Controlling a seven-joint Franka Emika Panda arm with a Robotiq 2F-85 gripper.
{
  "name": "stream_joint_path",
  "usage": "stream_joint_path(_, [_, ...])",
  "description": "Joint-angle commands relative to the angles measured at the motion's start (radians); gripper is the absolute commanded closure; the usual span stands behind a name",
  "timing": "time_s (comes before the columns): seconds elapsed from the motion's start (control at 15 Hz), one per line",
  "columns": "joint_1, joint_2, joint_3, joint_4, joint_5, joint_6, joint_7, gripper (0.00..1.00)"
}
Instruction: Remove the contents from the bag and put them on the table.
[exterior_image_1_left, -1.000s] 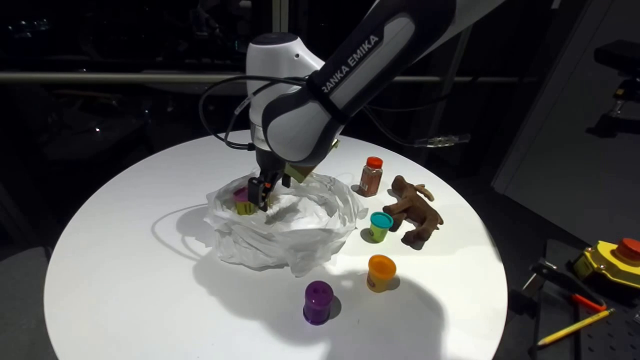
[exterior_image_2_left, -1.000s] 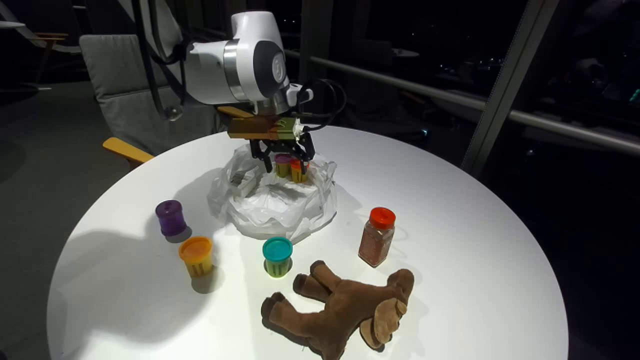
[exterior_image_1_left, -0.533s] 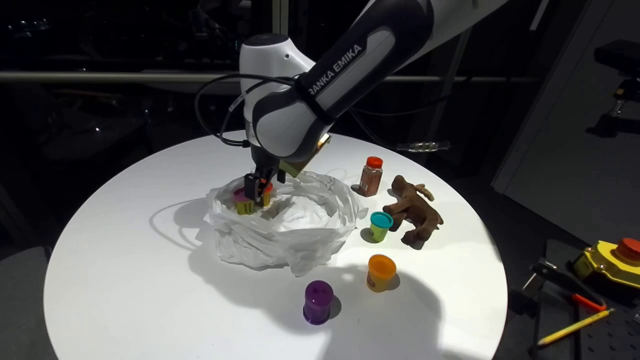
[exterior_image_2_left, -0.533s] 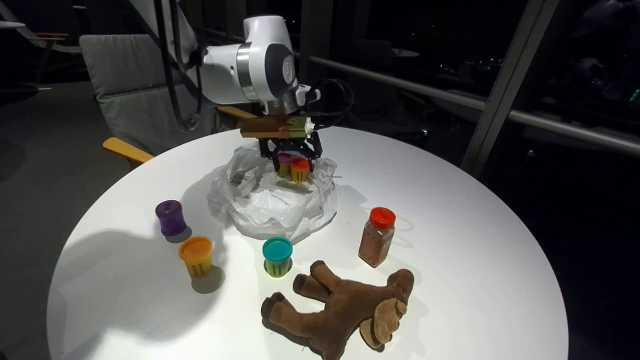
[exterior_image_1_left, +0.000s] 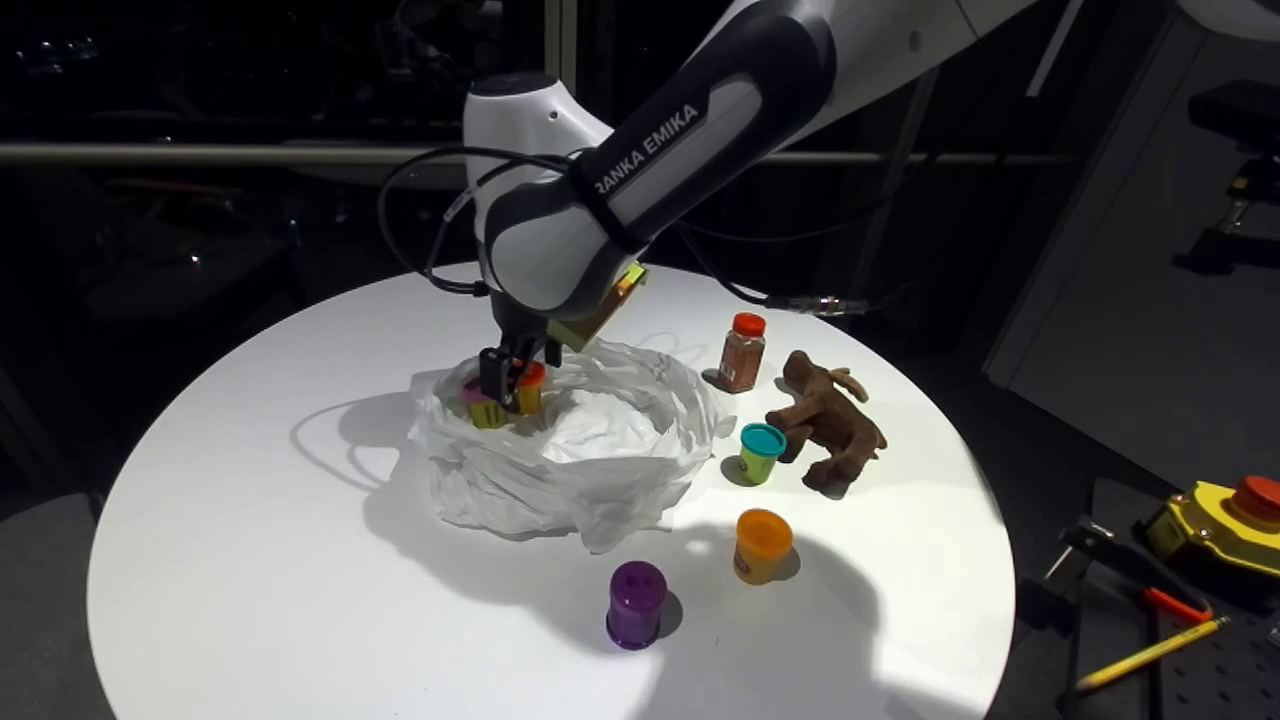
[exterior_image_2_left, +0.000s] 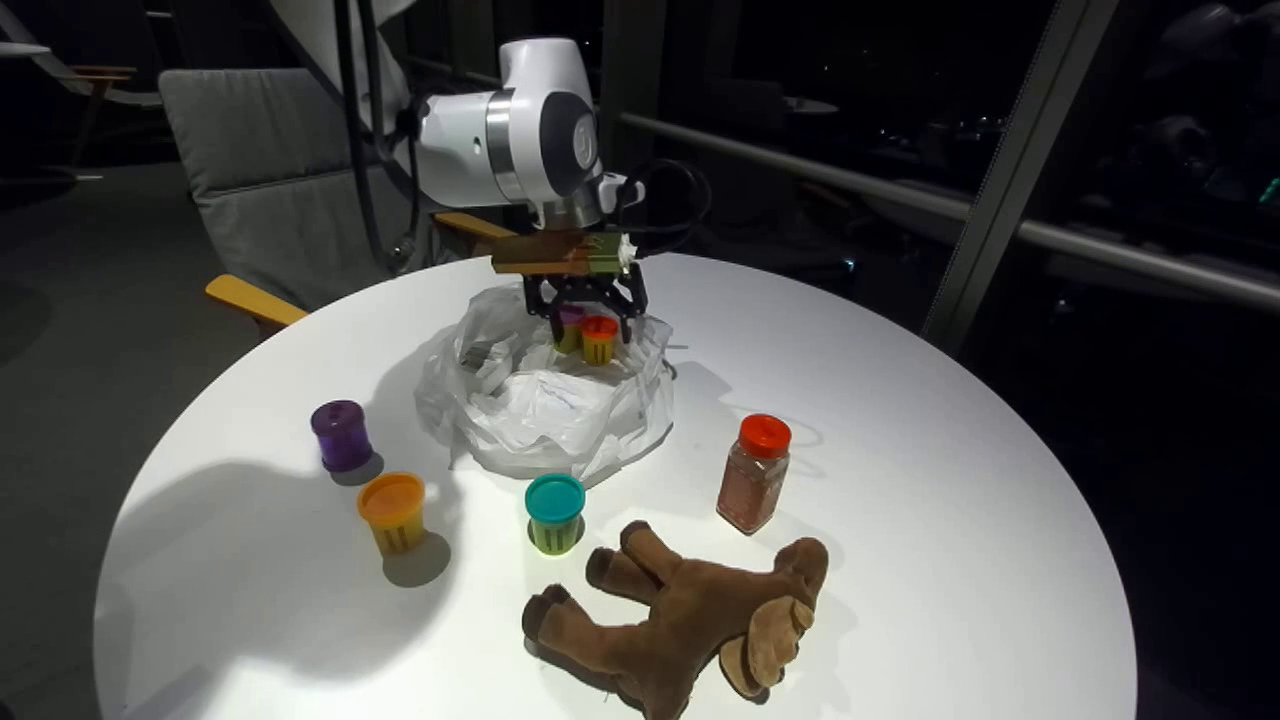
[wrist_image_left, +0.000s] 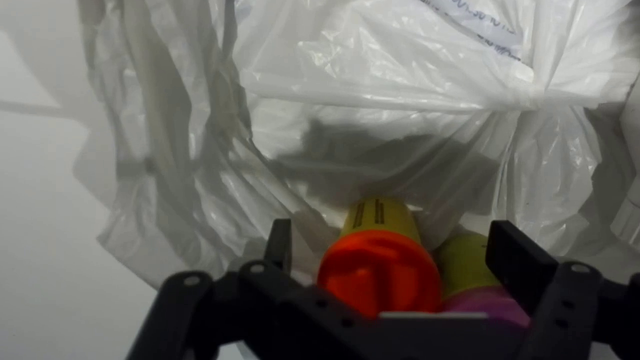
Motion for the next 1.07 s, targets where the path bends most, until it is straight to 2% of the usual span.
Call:
stream_joint_path(0.0, [-0.012,0.061,0.019,0.112,0.023,-0.043,-0.042,0.00])
stream_joint_path(0.33, [-0.006,0.083,0.016,0.151,0.019,-0.044,-0.041,0.02])
stream_joint_path(0.4, [-0.004,0.086,0.014,0.157,0.018,-0.043,-0.040,0.25])
stream_joint_path(0.53, [0.002,0.090,0.007,0.163,0.012,-0.045,-0.034,0.28])
stream_joint_path(0.93, [0.028,0.064,-0.028,0.129,-0.013,-0.033,-0.003,0.73])
stream_joint_path(1.0, [0.032,0.058,-0.033,0.122,-0.015,-0.032,0.001,0.74])
